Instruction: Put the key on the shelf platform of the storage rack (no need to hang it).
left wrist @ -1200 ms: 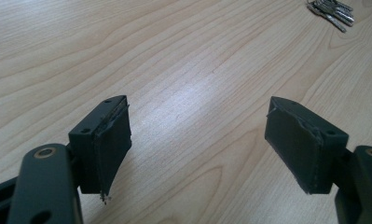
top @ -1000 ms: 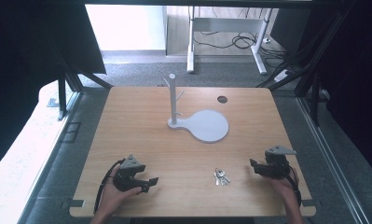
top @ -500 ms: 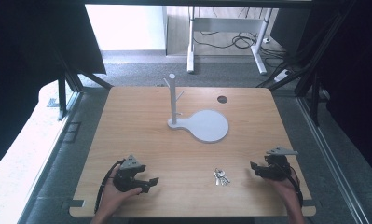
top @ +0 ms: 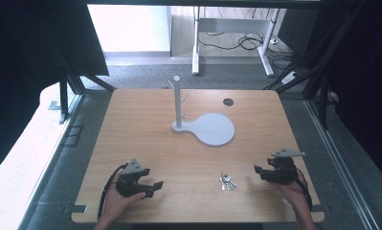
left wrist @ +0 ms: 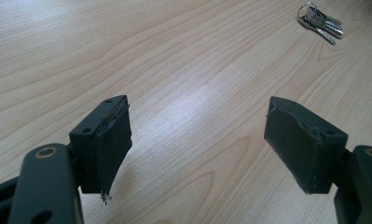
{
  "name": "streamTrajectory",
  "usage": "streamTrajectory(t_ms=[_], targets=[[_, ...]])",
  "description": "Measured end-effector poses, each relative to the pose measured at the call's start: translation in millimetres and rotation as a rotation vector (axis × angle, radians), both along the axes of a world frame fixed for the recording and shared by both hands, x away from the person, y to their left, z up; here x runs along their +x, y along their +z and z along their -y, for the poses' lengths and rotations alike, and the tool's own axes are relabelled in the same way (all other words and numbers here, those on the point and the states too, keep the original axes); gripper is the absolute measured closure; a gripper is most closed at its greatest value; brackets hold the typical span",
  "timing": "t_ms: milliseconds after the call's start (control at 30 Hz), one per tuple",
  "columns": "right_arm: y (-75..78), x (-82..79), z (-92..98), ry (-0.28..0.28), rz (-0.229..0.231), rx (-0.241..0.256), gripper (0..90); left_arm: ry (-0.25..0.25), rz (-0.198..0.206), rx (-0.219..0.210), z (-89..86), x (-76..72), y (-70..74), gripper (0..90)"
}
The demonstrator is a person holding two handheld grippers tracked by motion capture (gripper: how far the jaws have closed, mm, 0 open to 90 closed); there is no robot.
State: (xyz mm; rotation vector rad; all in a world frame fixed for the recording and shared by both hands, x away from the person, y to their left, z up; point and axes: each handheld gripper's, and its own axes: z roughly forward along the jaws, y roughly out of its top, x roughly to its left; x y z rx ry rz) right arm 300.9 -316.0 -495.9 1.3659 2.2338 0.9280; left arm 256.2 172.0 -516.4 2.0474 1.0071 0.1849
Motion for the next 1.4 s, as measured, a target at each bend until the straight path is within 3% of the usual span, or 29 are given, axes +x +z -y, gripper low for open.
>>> streamTrajectory(t_ms=[200,300,333,567,733,1400], targets=[[17.3,-2.7,-5.7,0.03,0.032,0.006,36.5,-0.024,-0.03,-0.032,5.1,0.4,5.4,23.7],[31.8,-7.4,-9.4,0.061,0.037,-0.028,39.2,-0.033,-0.027,-0.023,8.2,0.3,7.6,23.3],[33.4,-8.0,-10.0,0.065,0.033,-0.029,39.4,-0.027,-0.021,-0.002,8.5,0.7,7.6,23.4],[47.0,-6.9,-19.2,0.087,-0.025,-0.033,41.7,0.0,-0.002,0.021,4.6,2.9,7.0,23.4],[57.1,-2.1,-31.6,0.113,-0.062,-0.06,42.6,0.017,0.003,0.018,1.2,3.8,7.1,23.5],[65.6,16.8,-82.9,0.244,-0.158,-0.161,49.9,0.007,0.018,0.043,1.0,3.5,6.0,23.5]])
